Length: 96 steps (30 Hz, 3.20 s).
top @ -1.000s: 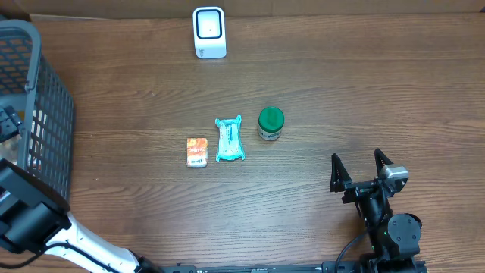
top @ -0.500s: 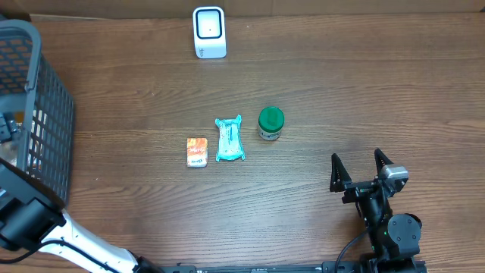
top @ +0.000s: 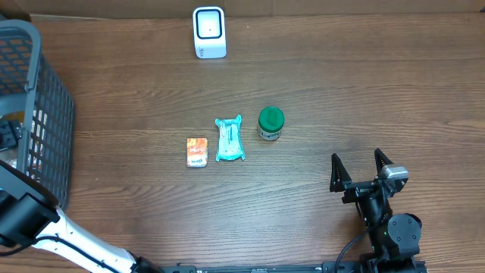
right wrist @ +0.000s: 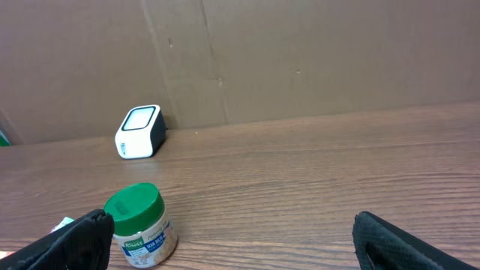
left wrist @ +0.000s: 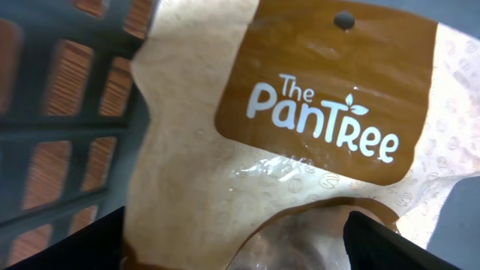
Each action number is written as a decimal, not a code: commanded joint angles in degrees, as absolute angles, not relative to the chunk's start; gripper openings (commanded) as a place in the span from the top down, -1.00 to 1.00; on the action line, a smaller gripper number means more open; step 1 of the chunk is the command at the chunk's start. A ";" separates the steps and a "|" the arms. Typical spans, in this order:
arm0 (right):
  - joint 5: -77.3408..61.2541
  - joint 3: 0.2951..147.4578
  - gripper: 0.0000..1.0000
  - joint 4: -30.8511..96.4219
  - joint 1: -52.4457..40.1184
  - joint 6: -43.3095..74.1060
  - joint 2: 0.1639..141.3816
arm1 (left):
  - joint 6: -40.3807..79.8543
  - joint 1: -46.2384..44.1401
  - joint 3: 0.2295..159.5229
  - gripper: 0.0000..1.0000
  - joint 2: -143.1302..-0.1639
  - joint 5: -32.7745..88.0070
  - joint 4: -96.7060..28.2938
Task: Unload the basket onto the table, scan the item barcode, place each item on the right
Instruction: 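Lower the left gripper into the basket and grasp the Pantree bag, then lift the Pantree bag out and carry it toward the table items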
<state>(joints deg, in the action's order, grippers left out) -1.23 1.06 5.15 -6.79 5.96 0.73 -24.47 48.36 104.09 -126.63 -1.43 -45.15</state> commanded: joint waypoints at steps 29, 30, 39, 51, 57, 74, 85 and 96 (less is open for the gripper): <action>-1.15 0.47 -1.00 4.80 -6.72 6.02 0.23 | -25.06 47.86 103.85 0.21 -133.19 4.51 -47.72; -1.15 0.47 -1.00 4.78 -6.72 6.02 0.23 | -25.06 47.86 103.85 0.33 -133.19 4.51 -47.72; -1.15 0.47 -1.00 4.78 -6.72 6.02 0.23 | -24.38 47.86 104.31 0.92 -132.20 4.49 -48.25; -1.15 0.47 -1.00 4.78 -6.72 6.02 0.23 | -16.10 47.86 105.12 0.91 -113.97 4.58 -48.93; -1.15 0.47 -1.00 4.80 -6.72 6.02 0.23 | -7.46 47.18 105.12 0.91 -102.89 10.04 -47.90; -1.15 0.47 -1.00 4.78 -6.72 6.02 0.23 | 10.96 36.27 105.12 0.92 -76.49 23.24 -47.83; -1.15 0.47 -1.00 4.80 -6.72 6.02 0.23 | 10.74 14.22 99.90 0.92 -81.25 20.21 -72.86; -1.15 0.47 -1.00 4.78 -6.72 6.02 0.23 | 15.09 3.33 80.03 0.92 -83.79 9.76 -63.61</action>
